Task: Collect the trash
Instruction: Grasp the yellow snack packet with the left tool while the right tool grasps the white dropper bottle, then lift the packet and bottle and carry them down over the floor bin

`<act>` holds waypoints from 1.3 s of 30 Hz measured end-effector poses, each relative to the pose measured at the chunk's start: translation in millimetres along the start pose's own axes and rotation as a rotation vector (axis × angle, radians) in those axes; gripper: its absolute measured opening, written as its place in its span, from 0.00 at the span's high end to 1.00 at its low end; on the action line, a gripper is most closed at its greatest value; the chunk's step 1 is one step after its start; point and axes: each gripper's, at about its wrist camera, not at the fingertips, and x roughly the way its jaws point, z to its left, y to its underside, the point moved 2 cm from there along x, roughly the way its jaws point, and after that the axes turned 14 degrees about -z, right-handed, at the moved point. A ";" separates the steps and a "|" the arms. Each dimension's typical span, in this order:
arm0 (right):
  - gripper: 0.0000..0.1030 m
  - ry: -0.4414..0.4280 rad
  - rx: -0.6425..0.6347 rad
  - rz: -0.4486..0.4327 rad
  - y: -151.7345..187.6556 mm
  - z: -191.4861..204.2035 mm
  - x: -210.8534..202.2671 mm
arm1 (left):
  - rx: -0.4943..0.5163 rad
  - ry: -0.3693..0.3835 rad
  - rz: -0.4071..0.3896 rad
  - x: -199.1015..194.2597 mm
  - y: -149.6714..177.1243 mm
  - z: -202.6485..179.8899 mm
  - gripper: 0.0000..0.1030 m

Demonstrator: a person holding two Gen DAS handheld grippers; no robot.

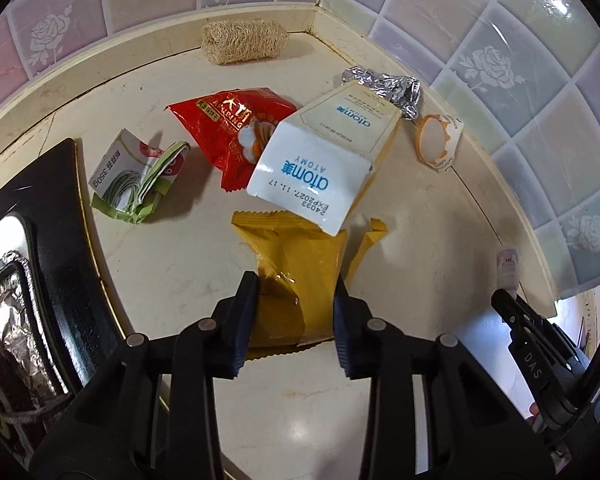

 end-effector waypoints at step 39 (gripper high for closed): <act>0.82 -0.354 -0.062 -0.018 90.8 -75.5 -192.5 | 0.056 0.013 0.069 -168.4 188.1 -63.6 0.71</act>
